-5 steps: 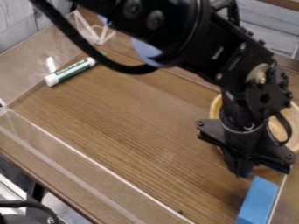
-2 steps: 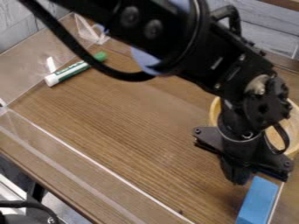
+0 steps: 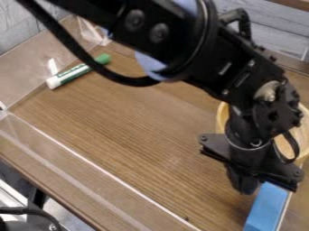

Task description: Put the blue block in the brown bowl

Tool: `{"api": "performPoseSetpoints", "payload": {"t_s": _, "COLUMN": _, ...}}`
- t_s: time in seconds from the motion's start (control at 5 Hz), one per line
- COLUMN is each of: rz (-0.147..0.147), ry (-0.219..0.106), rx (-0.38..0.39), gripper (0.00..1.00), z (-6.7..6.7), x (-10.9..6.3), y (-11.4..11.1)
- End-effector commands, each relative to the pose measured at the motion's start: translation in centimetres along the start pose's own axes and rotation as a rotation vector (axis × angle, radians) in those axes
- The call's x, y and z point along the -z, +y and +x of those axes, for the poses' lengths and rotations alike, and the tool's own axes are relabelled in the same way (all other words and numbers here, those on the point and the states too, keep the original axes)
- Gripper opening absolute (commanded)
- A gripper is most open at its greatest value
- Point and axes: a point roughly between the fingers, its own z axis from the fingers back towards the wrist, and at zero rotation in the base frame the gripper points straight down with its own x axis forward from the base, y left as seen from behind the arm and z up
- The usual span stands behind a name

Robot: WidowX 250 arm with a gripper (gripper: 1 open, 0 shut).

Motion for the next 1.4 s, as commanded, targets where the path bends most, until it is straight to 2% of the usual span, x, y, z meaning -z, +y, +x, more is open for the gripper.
{"api": "performPoseSetpoints", "payload": {"t_s": 0.0, "rz": -0.022, "ry": -0.041, "rx": -0.002, "gripper": 0.0, "z": 0.9, "x": -1.1, "y": -0.2}}
{"api": "performPoseSetpoints", "payload": {"t_s": 0.2, "rz": -0.017, "ry": -0.035, "rx": -0.004, "gripper": 0.0, "z": 0.9, "x": -1.0, "y": 0.0}}
{"api": "performPoseSetpoints", "payload": {"t_s": 0.4, "rz": -0.013, "ry": -0.029, "rx": -0.006, "gripper": 1.0, "z": 0.9, "x": -0.9, "y": 0.1}}
{"api": "performPoseSetpoints", "payload": {"t_s": 0.8, "rz": -0.012, "ry": -0.014, "rx": -0.011, "gripper": 1.0, "z": 0.7, "x": -0.6, "y": 0.1}}
{"api": "performPoseSetpoints", "payload": {"t_s": 1.2, "rz": -0.023, "ry": -0.003, "rx": -0.019, "gripper": 1.0, "z": 0.4, "x": 0.6, "y": -0.5}}
